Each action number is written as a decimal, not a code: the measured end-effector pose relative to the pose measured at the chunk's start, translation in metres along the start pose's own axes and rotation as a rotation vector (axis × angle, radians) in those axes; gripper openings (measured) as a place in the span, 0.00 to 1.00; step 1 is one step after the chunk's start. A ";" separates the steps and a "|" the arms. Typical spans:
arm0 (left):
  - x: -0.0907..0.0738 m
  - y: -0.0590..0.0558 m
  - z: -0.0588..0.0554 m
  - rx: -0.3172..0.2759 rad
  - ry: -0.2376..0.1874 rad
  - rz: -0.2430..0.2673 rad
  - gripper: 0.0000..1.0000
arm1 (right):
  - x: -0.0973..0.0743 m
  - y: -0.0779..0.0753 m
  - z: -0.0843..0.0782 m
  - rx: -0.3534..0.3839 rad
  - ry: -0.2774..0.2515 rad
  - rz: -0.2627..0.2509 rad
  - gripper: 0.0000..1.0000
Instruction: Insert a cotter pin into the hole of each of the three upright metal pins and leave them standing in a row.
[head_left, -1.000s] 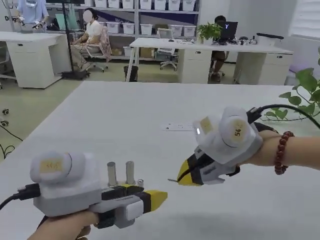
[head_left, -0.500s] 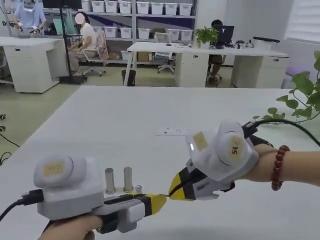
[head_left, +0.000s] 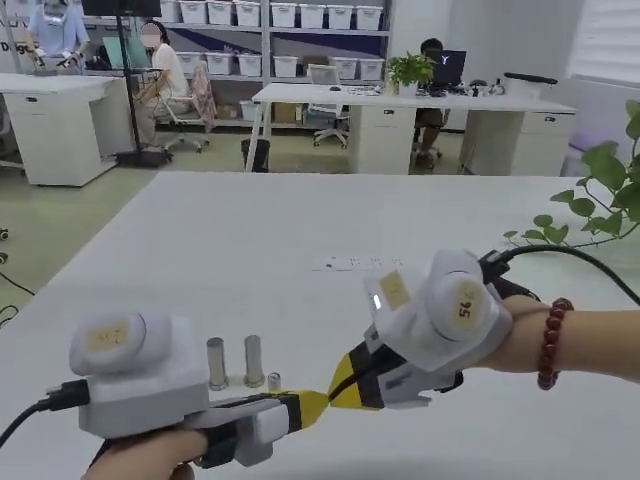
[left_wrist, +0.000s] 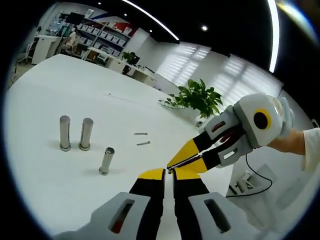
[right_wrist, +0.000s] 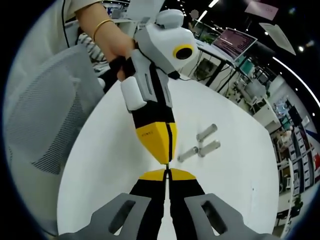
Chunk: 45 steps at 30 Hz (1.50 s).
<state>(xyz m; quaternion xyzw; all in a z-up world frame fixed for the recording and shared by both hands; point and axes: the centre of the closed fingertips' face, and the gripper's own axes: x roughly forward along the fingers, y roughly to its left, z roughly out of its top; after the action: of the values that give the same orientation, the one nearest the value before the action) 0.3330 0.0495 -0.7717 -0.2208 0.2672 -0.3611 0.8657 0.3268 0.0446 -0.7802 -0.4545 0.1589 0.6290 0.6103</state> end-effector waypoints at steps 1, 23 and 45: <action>0.000 0.000 -0.001 0.001 0.003 -0.002 0.01 | 0.000 0.000 0.001 0.003 -0.003 0.000 0.02; -0.002 0.000 -0.007 0.083 0.014 -0.004 0.00 | 0.002 0.005 0.001 0.004 -0.014 -0.015 0.03; -0.007 0.006 -0.023 0.458 0.076 0.009 0.00 | 0.002 0.012 -0.008 0.216 -0.069 0.033 0.11</action>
<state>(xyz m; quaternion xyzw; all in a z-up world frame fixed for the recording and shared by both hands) 0.3176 0.0537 -0.7907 -0.0034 0.2119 -0.4163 0.8842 0.3189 0.0376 -0.7906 -0.3616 0.2122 0.6335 0.6502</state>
